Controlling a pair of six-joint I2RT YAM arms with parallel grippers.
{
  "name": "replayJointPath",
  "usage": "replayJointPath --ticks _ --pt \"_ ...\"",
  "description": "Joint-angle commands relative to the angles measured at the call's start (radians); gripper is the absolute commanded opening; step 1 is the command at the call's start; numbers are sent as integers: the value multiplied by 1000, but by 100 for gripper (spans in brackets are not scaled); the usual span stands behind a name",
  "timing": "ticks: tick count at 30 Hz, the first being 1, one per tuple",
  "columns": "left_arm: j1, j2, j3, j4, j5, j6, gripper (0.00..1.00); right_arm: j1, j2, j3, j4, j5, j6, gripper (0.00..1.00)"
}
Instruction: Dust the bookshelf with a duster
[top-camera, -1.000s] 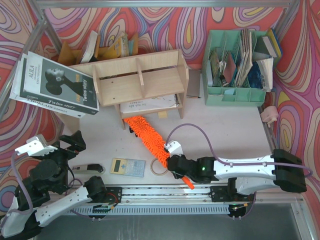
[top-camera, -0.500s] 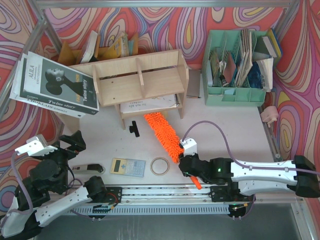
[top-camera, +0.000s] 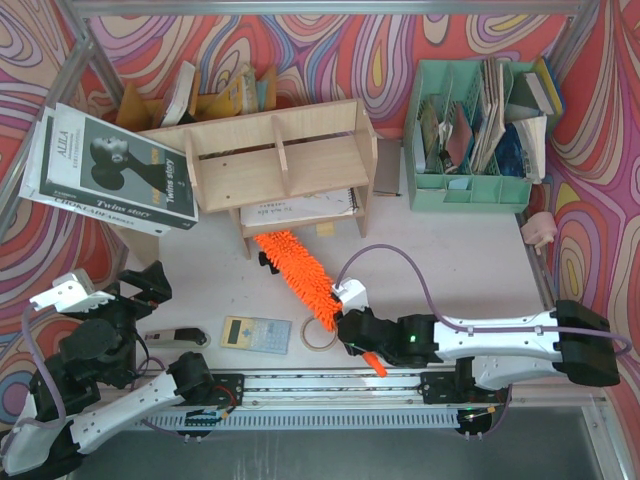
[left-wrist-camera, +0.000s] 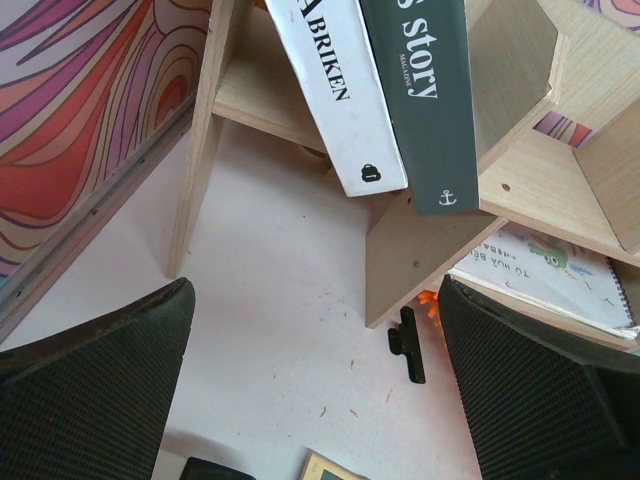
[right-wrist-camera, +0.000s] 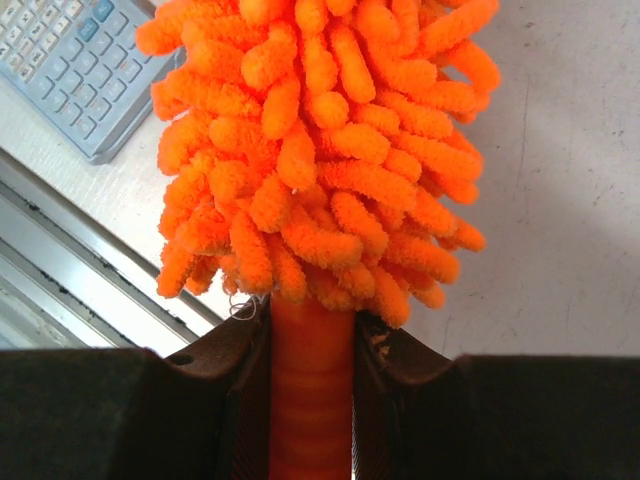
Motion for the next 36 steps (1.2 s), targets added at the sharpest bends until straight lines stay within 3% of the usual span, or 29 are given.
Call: replayJointPath --ticks 1,10,15,21,26,36 --pt "-3 -1 -6 -20 -20 -3 98 2 -19 23 10 88 13 0" --pt "-3 5 -9 -18 -29 2 98 2 -178 -61 -274 240 262 0" --pt "-3 19 -6 -27 -24 -11 98 2 -228 -85 -182 217 198 0" --pt "-4 9 -9 -36 -17 -28 98 3 -7 27 -38 111 43 0" --pt "-5 -1 2 -72 -13 -60 99 4 39 49 1 97 0 0" --pt "-5 -17 0 -62 -12 -53 98 5 -117 0 -346 294 287 0"
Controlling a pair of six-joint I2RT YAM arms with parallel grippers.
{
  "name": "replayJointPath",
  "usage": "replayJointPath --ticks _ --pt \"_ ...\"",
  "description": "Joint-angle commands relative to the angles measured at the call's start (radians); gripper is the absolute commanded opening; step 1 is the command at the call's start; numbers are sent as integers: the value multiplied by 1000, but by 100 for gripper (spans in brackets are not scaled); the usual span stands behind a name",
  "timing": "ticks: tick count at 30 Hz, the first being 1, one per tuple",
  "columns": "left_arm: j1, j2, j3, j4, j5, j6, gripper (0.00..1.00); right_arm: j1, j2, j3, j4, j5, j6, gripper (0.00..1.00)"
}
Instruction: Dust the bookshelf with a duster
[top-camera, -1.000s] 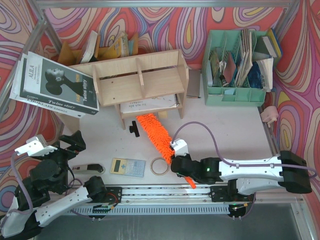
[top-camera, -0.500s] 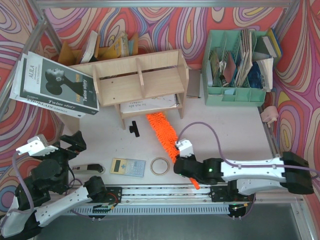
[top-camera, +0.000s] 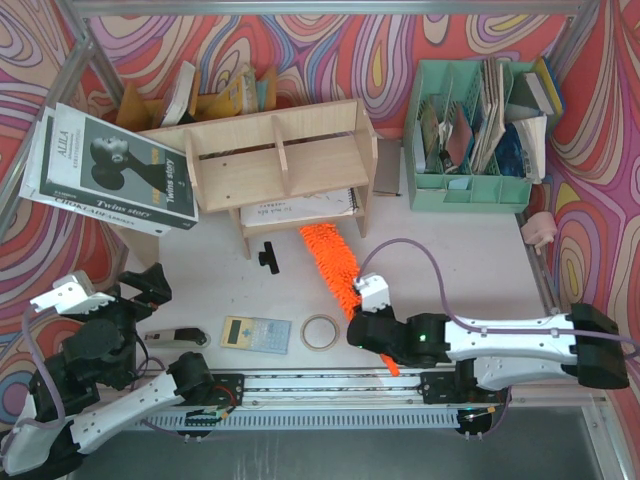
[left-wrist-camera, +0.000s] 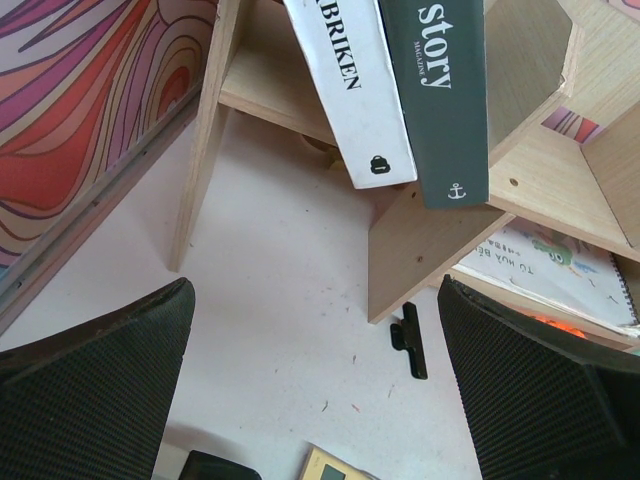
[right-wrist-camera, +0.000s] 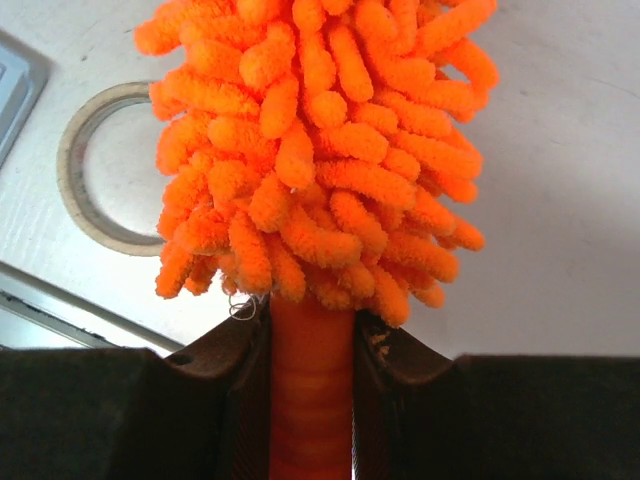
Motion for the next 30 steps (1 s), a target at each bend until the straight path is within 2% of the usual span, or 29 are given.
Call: replayJointPath --ticks 1,3,6,11,14,18,24,30 --pt "-4 -9 1 -9 -10 -1 98 1 -102 -25 -158 149 181 0" --pt "-4 -6 -1 -8 -12 0 99 2 -125 -37 -162 149 197 0" --pt "-4 1 0 -9 -13 1 99 2 -121 -46 -43 101 114 0" --pt "-4 -7 1 -22 -12 -13 99 2 12 37 56 30 22 0" --pt "-5 -15 1 -23 -15 -14 99 4 60 71 55 41 11 0" --pt "-5 -21 2 -26 -14 -15 99 5 15 40 29 83 49 0" --pt "-7 -25 2 -24 -17 -16 99 5 -74 4 -169 171 182 0" --pt "-7 -23 2 -22 -15 -16 98 5 -85 5 -127 143 144 0"
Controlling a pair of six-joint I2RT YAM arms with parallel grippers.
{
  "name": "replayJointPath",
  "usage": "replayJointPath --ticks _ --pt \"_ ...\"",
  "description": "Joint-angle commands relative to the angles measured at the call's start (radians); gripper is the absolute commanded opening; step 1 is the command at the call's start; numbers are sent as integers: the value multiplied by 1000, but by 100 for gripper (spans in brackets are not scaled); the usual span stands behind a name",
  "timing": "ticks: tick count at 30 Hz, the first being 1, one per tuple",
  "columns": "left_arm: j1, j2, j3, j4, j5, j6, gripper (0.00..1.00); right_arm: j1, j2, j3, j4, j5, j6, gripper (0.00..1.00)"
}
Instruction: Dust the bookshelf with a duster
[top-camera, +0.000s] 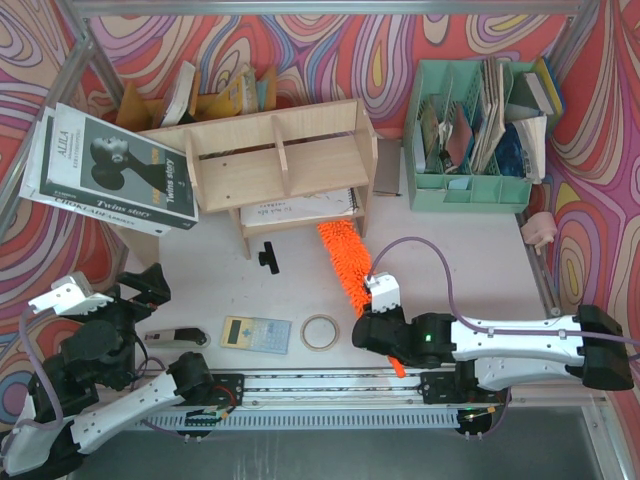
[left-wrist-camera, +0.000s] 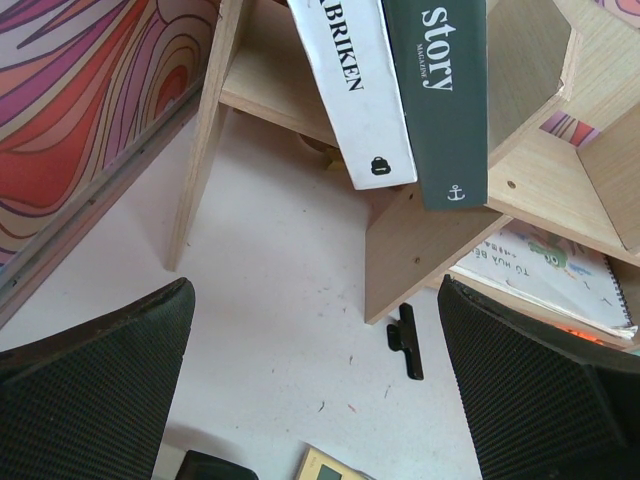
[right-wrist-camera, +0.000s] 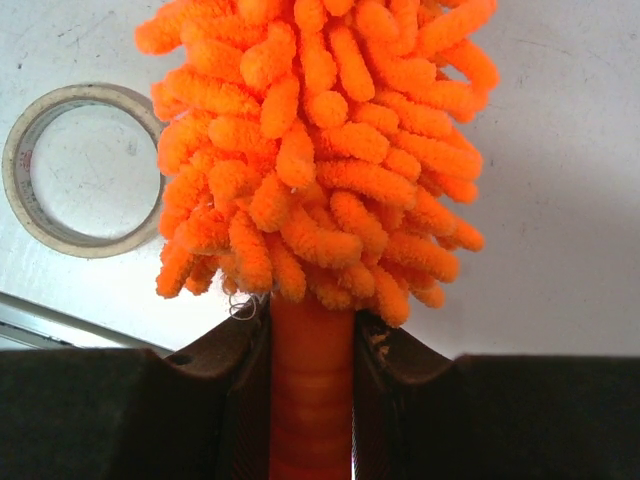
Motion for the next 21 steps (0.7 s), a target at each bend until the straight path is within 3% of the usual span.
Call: replayJointPath --ticks 1,4,7,12,21 --pt "-6 -15 1 -22 -18 -9 98 1 2 12 69 59 -14 0" --pt "-8 -13 1 -25 -24 -9 99 1 25 17 229 -26 -125 0" --pt "-8 -13 0 -28 -24 -11 99 1 50 29 282 -71 -168 0" --pt "-8 -16 1 -29 -24 -14 99 1 54 32 134 7 -67 0" --pt "-9 -8 1 -21 -27 -6 99 0 -104 -24 -122 116 171 0"
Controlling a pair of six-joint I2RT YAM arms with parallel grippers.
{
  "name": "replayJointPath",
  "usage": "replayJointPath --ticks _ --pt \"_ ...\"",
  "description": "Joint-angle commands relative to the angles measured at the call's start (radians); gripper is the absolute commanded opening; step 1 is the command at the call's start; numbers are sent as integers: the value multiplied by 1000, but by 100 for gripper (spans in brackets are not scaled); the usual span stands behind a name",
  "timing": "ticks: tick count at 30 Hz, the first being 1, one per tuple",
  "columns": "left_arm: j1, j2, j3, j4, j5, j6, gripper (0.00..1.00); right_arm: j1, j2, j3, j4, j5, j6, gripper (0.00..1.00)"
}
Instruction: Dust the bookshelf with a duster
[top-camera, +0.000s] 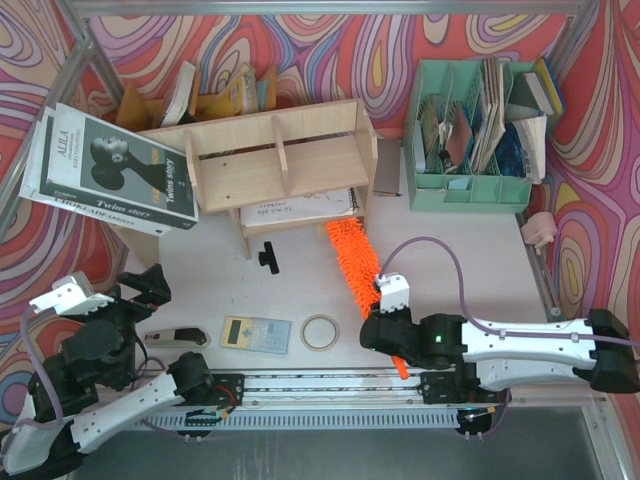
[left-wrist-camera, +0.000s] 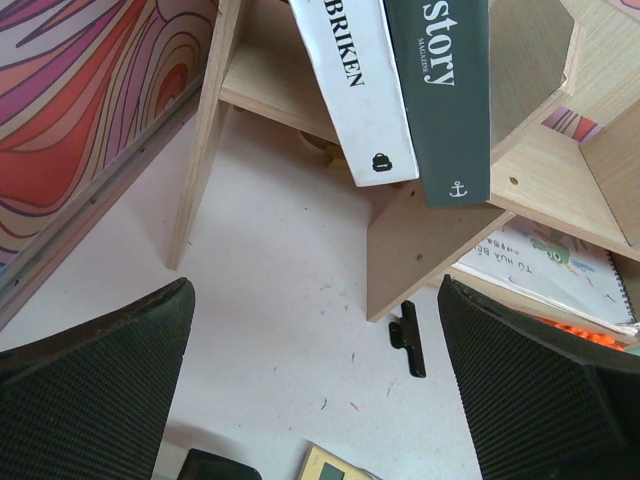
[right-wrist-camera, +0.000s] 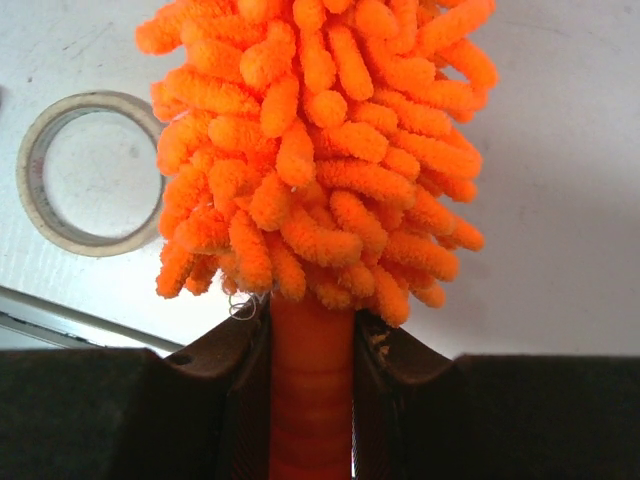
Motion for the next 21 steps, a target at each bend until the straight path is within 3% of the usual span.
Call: replayJointPath --ticks 1,8,13,21 --pt "-5 -7 1 -7 -26 1 99 0 -64 -9 -129 126 146 0" --pt "-5 -10 -1 -10 -28 -2 99 -7 16 -9 -113 88 169 0" --pt "-5 -9 0 -8 -32 -2 98 -17 4 -55 61 -22 93 0" --pt "-5 -5 0 -7 -33 0 98 -17 73 -16 56 -30 29 0"
